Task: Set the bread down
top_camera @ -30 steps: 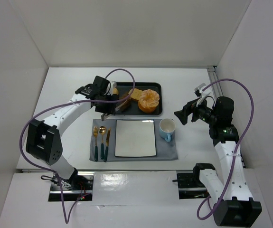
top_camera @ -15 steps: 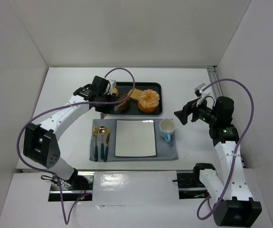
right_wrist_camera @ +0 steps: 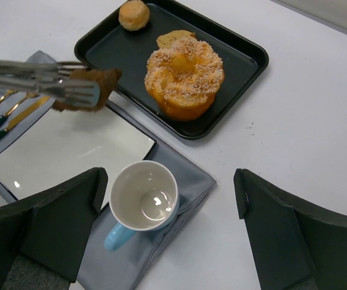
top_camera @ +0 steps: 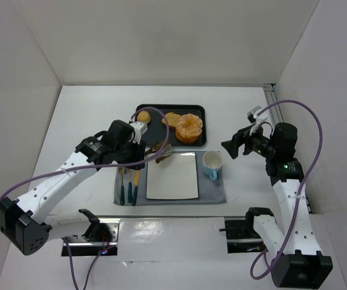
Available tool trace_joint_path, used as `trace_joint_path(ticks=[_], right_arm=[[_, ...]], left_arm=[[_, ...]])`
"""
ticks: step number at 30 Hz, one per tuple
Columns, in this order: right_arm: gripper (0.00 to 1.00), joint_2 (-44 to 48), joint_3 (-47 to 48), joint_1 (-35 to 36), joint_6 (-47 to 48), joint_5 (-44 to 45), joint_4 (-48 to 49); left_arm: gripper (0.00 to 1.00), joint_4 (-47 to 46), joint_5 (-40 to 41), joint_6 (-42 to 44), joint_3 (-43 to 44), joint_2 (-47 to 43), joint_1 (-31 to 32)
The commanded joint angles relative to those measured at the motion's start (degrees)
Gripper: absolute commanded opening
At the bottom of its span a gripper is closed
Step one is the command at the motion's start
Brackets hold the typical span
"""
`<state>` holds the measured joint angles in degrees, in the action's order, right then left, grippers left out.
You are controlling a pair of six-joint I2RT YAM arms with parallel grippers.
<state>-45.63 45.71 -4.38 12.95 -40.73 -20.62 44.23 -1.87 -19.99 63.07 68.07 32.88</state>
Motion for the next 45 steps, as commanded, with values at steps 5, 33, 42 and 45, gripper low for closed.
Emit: trace_joint_path(ticks=[5, 33, 42, 45], right_arm=[[0.99, -0.43, 0.60, 0.25, 0.50, 0.48, 0.76], [0.99, -0.96, 0.60, 0.25, 0.50, 1.00, 0.76], [0.99, -0.96, 0.60, 0.25, 0.50, 1.00, 0.76], [0.99, -0.96, 0.60, 0.25, 0.50, 1.00, 0.76]], left_arm=[[0.12, 2.96, -1.38, -4.62, -0.75, -6.02, 7.36], [0.65, 4.02, 2.75, -4.62, -2.51, -6.02, 8.16], [0.65, 5.78, 9.95, -5.15, 1.61, -6.54, 8.16], [0.65, 6.92, 12.85, -4.63, 5.20, -5.85, 8.16]])
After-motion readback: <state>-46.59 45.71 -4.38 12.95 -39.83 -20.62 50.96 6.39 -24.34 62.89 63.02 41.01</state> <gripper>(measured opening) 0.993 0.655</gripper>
